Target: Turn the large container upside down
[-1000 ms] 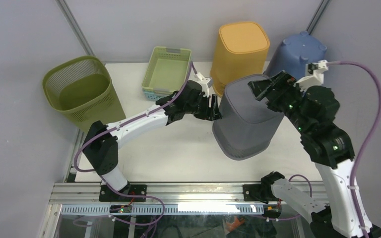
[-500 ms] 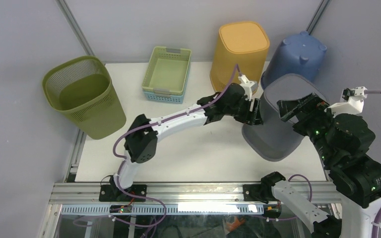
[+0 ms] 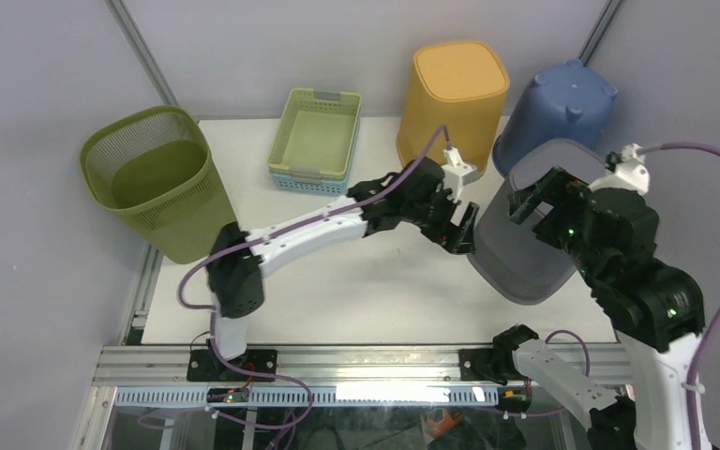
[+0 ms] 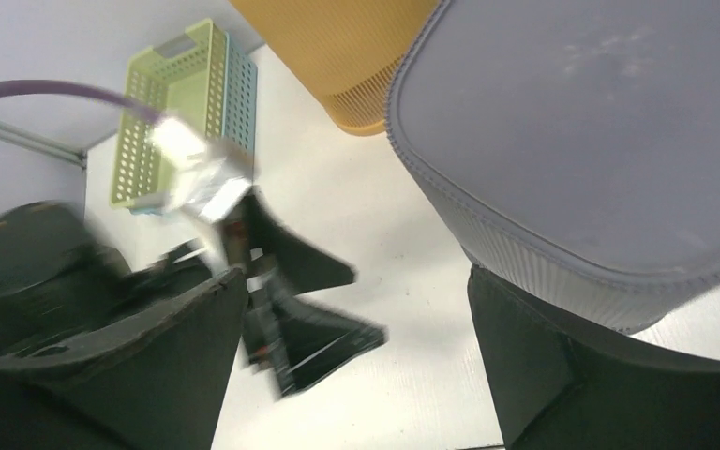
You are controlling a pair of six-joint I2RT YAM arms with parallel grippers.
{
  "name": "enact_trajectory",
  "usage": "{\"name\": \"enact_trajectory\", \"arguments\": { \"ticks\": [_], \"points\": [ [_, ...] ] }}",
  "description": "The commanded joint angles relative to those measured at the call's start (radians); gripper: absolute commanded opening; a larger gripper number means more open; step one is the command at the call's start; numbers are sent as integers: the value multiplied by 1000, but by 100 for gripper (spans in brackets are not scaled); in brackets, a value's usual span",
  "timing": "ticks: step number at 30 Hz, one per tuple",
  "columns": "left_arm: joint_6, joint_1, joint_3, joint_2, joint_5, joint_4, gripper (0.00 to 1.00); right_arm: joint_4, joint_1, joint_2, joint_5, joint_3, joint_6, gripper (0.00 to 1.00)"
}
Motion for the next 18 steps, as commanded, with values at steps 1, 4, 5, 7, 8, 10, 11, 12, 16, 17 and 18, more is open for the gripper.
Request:
{"name": "enact_trajectory", "arguments": {
  "ticks": [1, 4, 5, 7, 8, 10, 11, 12, 16, 17, 18],
  "points": [
    [60, 63, -107, -311, -80, -31, 85, 145, 4, 89, -106, -48, -38, 91],
    [32, 155, -157, -434, -148, -92, 87, 285, 5, 131, -264, -136, -15, 88],
    [28, 186, -160, -468, -177, -118, 87, 320, 5, 153, -304, -159, 1, 88],
    [34, 229, -141, -525, -273, -183, 91, 366, 17, 200, -310, -196, 21, 88],
    [41, 244, -126, -544, -329, -221, 92, 381, 26, 220, -290, -210, 27, 88],
    [58, 269, -85, -574, -439, -287, 94, 411, 41, 253, -233, -231, 27, 88],
    [68, 284, -67, -585, -482, -317, 94, 427, 42, 270, -196, -243, 20, 88],
    [73, 298, -52, -589, -524, -338, 95, 436, 43, 284, -152, -252, 11, 89],
    [87, 399, -39, -588, -656, -388, 97, 401, 40, 337, 90, -262, -12, 90],
    [93, 417, -33, -584, -675, -401, 97, 392, 38, 339, 143, -264, -13, 91],
    [96, 456, -28, -579, -693, -416, 99, 388, 35, 333, 187, -269, -15, 91]
  ]
}}
